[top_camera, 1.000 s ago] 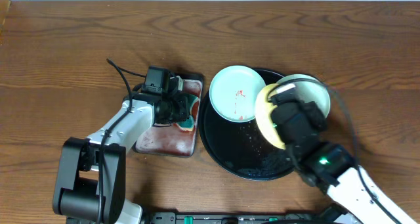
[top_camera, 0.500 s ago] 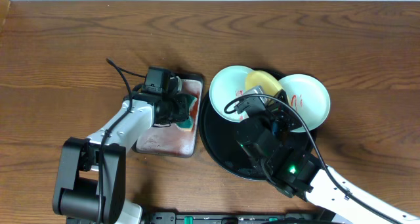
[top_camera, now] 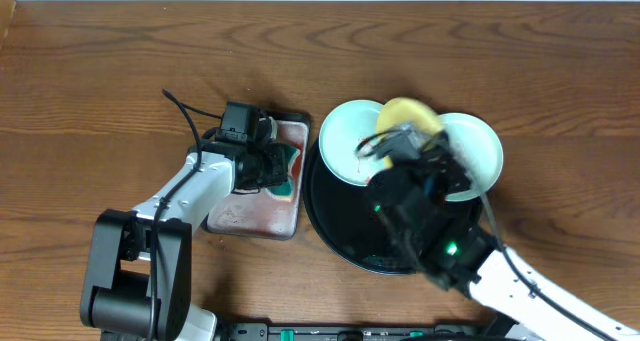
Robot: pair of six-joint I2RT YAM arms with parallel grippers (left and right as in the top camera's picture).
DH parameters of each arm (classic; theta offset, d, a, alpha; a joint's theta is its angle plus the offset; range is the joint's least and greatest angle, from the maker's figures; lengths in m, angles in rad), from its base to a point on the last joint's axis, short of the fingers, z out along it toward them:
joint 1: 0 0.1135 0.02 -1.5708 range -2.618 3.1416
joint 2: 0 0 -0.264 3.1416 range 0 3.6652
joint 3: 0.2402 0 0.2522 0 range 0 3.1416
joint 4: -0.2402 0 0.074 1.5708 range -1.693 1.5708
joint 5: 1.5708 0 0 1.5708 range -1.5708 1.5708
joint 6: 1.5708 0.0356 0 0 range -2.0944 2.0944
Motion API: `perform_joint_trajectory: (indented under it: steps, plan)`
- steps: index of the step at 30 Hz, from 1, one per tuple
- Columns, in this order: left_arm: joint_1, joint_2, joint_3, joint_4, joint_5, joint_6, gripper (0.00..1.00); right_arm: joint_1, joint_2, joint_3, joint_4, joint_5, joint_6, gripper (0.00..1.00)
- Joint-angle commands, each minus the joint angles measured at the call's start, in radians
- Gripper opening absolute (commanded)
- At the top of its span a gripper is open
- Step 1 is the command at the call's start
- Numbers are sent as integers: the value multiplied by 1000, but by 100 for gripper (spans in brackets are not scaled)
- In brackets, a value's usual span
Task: Clean dirty plates on tray and stack at the side
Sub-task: 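Lift the yellow plate and carry it right off the tray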
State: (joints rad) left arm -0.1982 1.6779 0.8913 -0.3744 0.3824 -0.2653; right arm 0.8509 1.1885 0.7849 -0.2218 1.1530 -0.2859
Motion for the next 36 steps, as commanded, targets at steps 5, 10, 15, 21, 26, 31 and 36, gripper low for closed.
perform_joint_trajectory:
  steps: [5, 10, 15, 21, 26, 31, 36]
  plan:
    - [3, 7, -11, -13, -13, -1, 7, -349, -6, 14, -19, -183, 395, 1]
    - [3, 7, -11, -13, -13, -1, 7, -656, -6, 14, -91, -510, 629, 1]
    - [3, 7, -11, -13, -13, -1, 7, -948, -5, 13, -122, -763, 727, 1]
    - [3, 7, -11, -14, -13, -2, 8, -1191, 13, 12, -195, -883, 807, 1]
    - [3, 7, -11, -13, -13, -2, 7, -1262, 80, 5, -203, -885, 813, 1]
    - [3, 7, -11, -14, -13, -1, 7, -1269, 148, 4, -196, -885, 813, 1]
    - [3, 7, -11, -13, -13, -1, 7, -1269, 156, 4, -158, -958, 781, 36]
